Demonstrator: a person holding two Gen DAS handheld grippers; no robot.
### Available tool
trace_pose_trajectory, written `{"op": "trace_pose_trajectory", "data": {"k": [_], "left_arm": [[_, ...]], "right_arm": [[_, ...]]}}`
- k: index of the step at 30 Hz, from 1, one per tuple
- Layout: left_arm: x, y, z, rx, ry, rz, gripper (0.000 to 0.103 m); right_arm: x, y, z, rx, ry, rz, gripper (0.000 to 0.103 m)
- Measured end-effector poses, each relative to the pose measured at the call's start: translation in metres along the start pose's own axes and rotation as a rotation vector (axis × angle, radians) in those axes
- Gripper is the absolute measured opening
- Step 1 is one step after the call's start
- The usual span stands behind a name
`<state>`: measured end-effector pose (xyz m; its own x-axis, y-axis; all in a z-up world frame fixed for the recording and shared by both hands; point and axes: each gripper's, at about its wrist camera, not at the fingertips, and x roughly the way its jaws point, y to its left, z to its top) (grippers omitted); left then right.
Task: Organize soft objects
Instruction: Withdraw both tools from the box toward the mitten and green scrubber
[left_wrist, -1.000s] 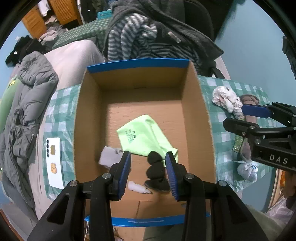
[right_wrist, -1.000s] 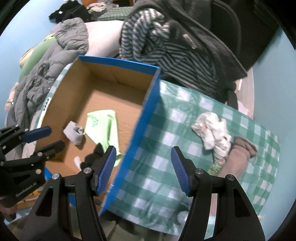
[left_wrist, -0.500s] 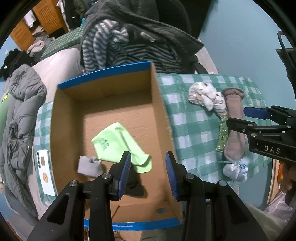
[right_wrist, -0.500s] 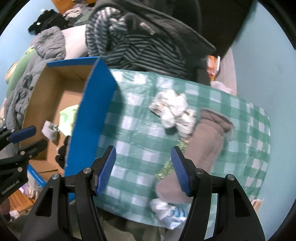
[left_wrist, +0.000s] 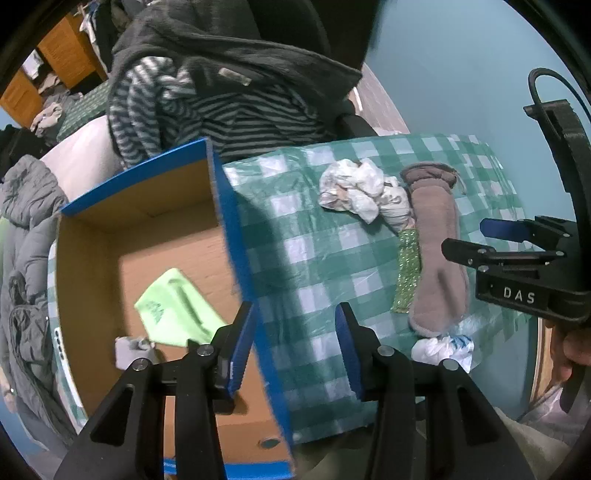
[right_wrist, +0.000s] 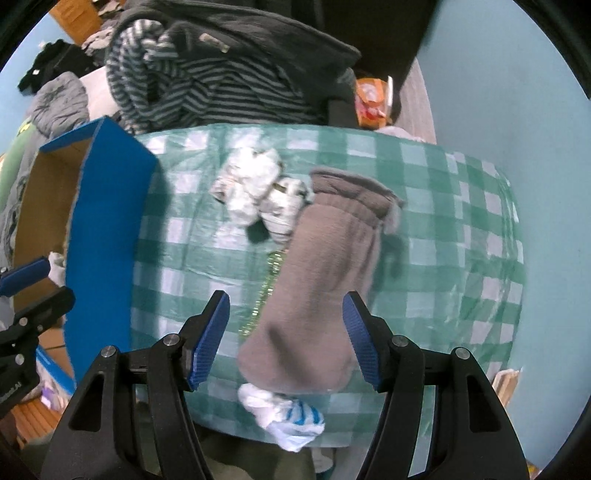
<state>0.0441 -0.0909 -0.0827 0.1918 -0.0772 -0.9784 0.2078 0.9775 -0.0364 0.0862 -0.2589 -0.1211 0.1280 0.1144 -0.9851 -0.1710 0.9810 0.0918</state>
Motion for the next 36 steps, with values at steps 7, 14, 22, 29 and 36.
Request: {"op": "trace_pose_trajectory", "data": {"k": [7, 14, 22, 29, 36], "left_arm": [[0.023, -0.020, 0.013, 0.015, 0.028, -0.004, 0.051], [0.043, -0.027, 0.019, 0.009, 0.054, -0.012, 0.052], [0.061, -0.031, 0.020, 0.017, 0.067, -0.008, 0.052], [0.069, -0.031, 0.017, 0.020, 0.083, -0.017, 0.052], [0.070, -0.029, 0.015, 0.003, 0.094, -0.036, 0.052]], "right_arm": [[0.017, -0.017, -0.001, 0.053, 0.036, -0.004, 0.064], [0.035, -0.023, -0.002, 0.087, 0.064, -0.011, 0.064], [0.048, -0.015, 0.003, 0.092, 0.088, -0.034, 0.064], [0.069, -0.009, 0.003, 0.081, 0.117, -0.088, 0.064], [0.058, -0.013, -0.001, 0.070, 0.087, -0.058, 0.023]]}}
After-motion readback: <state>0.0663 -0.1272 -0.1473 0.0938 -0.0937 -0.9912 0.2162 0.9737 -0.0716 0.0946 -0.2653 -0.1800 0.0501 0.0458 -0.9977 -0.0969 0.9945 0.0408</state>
